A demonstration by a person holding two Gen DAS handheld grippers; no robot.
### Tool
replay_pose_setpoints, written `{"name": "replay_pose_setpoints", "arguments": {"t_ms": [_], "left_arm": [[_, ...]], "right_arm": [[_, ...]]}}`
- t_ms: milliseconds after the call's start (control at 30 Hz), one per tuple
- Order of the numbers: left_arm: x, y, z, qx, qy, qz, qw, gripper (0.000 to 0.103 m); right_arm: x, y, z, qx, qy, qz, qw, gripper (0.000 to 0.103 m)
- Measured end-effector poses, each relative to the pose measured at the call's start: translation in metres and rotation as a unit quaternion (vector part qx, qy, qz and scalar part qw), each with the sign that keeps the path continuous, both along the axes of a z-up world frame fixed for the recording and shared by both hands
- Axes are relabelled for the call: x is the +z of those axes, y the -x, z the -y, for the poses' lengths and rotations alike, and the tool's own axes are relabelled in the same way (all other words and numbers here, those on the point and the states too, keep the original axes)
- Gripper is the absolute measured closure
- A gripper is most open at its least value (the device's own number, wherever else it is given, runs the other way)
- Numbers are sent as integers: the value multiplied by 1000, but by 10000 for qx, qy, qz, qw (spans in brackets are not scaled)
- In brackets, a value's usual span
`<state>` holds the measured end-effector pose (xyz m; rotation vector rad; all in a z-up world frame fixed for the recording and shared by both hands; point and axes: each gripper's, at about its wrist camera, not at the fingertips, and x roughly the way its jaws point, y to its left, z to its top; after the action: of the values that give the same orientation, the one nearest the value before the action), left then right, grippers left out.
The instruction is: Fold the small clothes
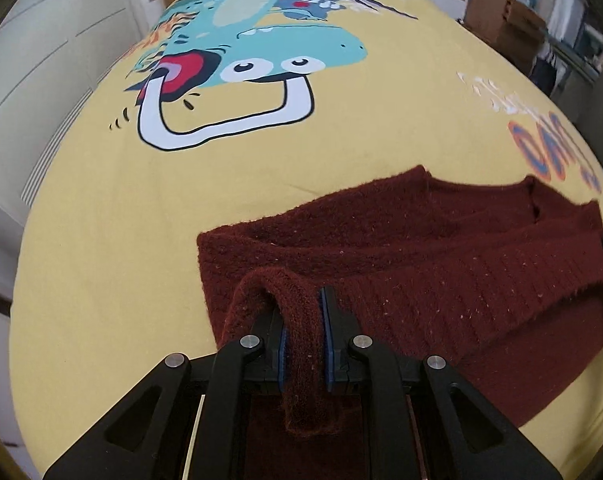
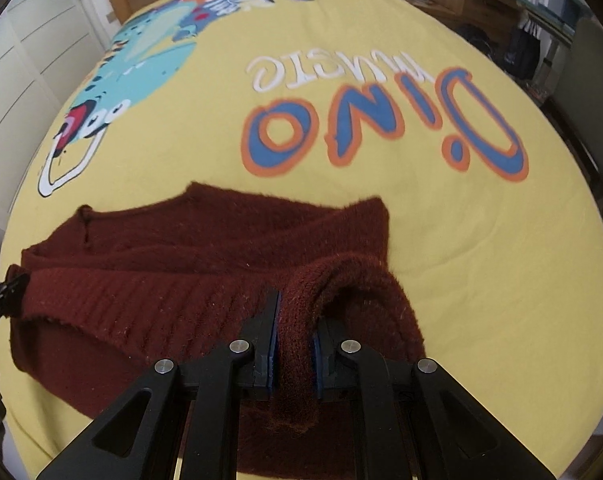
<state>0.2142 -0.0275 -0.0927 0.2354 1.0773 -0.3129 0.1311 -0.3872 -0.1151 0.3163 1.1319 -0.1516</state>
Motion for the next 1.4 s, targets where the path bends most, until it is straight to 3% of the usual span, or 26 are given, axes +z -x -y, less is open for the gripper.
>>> {"name": "replay_pose_setpoints", "arguments": {"t_ms": [100, 167, 233, 300, 333, 533, 567, 600, 733, 867, 1133, 1400], "left_arm": [[0, 1, 0, 2, 9, -3, 10000, 76], [5, 2, 1, 47, 37, 52, 10000, 67], [10, 1, 3, 42, 119, 58, 9999, 51], [16, 1, 6, 51, 135, 78, 9999, 18], [19, 2, 9, 24, 81, 138, 9999, 15], [37, 13, 22, -120, 22, 377, 9992, 15], [43, 17, 25, -162, 60, 458, 9988, 12], [49, 21, 28, -198, 111, 536, 9983, 3], [59, 35, 43, -399, 335, 657, 9965, 1], [48, 48, 57, -564, 473, 679, 9950, 1], [-3, 67, 65, -657, 539, 324, 9959, 1], [-37, 73, 39, -477, 361, 84, 9982, 1]], "right_arm": [[-3, 1, 1, -50, -24, 3, 10000, 82], [0, 2, 1, -99, 62, 54, 9999, 68], [4, 3, 1, -109, 71, 90, 9999, 58], [11, 3, 0, -113, 64, 129, 9998, 40], [14, 3, -1, -115, 85, 160, 9998, 32], [38, 6, -8, -50, 232, 424, 9988, 22], [41, 7, -10, -24, 234, 471, 9986, 20], [48, 10, -13, -12, 248, 584, 9980, 18], [59, 17, -33, 192, 348, 817, 9959, 0], [59, 29, -68, 554, 640, 1094, 9904, 0], [20, 48, -118, 973, 934, 1152, 9841, 0], [-33, 59, -113, 942, 987, 752, 9878, 0]]}}
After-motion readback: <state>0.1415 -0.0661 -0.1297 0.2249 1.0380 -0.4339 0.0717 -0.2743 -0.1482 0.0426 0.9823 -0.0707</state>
